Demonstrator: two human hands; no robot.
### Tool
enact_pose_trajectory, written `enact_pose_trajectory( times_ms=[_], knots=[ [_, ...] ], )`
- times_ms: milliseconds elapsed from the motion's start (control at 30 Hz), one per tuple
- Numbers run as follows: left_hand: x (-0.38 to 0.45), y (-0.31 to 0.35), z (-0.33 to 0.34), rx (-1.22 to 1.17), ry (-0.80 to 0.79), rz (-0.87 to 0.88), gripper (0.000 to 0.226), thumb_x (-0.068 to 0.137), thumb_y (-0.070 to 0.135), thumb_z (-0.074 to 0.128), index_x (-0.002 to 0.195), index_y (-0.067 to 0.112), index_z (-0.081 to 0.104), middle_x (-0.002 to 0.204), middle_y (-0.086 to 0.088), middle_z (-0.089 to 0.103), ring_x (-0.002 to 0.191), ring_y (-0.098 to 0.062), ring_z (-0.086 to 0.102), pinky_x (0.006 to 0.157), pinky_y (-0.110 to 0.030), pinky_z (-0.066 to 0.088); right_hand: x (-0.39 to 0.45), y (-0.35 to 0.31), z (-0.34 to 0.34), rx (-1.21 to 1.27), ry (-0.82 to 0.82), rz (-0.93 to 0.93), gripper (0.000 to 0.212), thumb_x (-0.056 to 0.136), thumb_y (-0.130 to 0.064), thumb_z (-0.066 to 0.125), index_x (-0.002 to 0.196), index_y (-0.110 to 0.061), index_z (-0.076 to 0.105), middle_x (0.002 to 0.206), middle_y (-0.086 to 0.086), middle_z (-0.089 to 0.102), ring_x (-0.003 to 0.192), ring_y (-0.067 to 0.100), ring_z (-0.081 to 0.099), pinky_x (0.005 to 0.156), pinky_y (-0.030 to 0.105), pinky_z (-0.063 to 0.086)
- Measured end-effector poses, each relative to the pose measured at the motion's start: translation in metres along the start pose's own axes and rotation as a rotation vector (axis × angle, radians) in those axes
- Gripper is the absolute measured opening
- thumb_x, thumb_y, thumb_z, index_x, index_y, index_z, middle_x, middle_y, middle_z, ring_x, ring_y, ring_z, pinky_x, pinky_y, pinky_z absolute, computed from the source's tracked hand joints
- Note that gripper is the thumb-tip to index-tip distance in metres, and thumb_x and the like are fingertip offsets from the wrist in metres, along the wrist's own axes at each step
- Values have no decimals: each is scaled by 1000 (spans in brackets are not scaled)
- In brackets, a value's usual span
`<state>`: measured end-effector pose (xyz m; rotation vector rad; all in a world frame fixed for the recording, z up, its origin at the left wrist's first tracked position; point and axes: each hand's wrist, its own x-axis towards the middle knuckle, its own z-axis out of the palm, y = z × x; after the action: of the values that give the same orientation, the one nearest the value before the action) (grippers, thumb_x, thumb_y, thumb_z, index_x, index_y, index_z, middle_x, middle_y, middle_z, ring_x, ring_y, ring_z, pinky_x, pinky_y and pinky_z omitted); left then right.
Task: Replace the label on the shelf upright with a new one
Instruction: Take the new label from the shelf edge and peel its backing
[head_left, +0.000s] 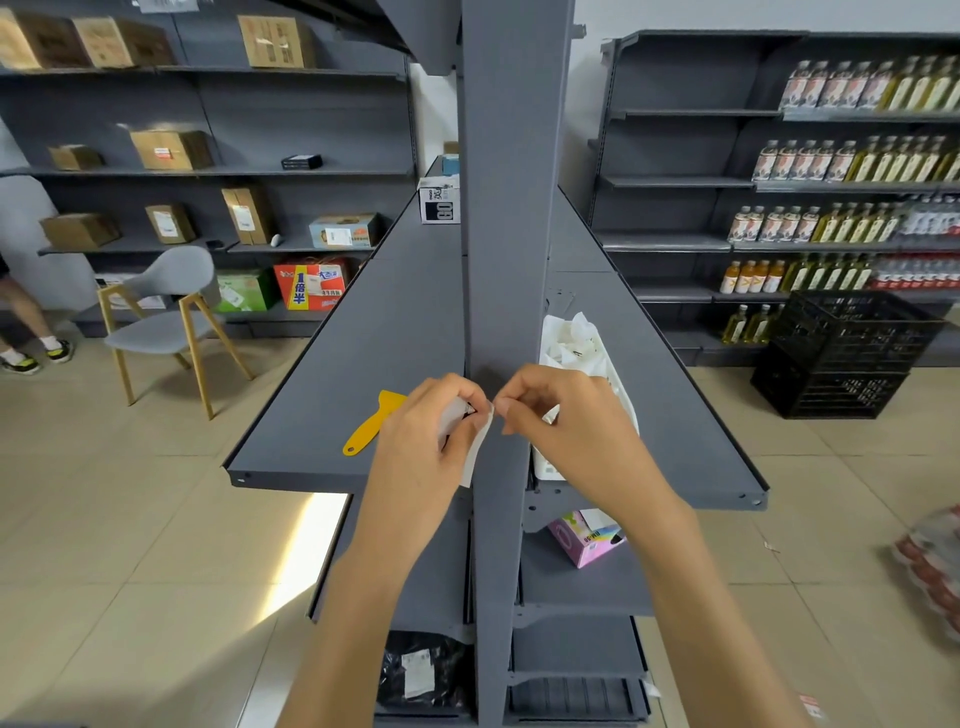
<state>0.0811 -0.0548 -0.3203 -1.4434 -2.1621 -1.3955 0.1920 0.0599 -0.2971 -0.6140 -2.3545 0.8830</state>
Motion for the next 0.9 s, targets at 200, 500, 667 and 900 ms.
enact_pose_trajectory(
  times_ms=[200,500,667,900],
  knots=[
    [-6,8,3,-18,0,-28,4,95,17,61,93,14,62,90,4,63,80,-8,57,65,-10,43,-2,3,-1,-19,16,-7,11,94,-27,63,86,-28,70,74,-11,72,81,8,67,76,40,58],
    [-11,11,12,104,-71,4,13,102,29,43,99,18,50,102,11,52,73,-15,55,61,-37,51,-4,5,-8,-8,-1,-2,11,92,-25,66,82,-28,72,72,-11,72,80,8,69,78,41,58],
    [-11,14,16,94,-119,-11,16,101,30,38,100,18,48,127,14,48,84,-12,56,69,-41,53,-5,9,-11,-14,-13,23,11,90,-28,67,81,-28,72,73,-9,73,77,8,68,78,41,59],
    [-10,13,21,234,-143,60,8,101,19,47,107,16,50,134,10,48,77,-12,58,59,-35,53,-6,11,-16,-22,-15,95,7,86,-29,70,79,-27,72,73,-11,72,70,1,64,66,20,50]
  ],
)
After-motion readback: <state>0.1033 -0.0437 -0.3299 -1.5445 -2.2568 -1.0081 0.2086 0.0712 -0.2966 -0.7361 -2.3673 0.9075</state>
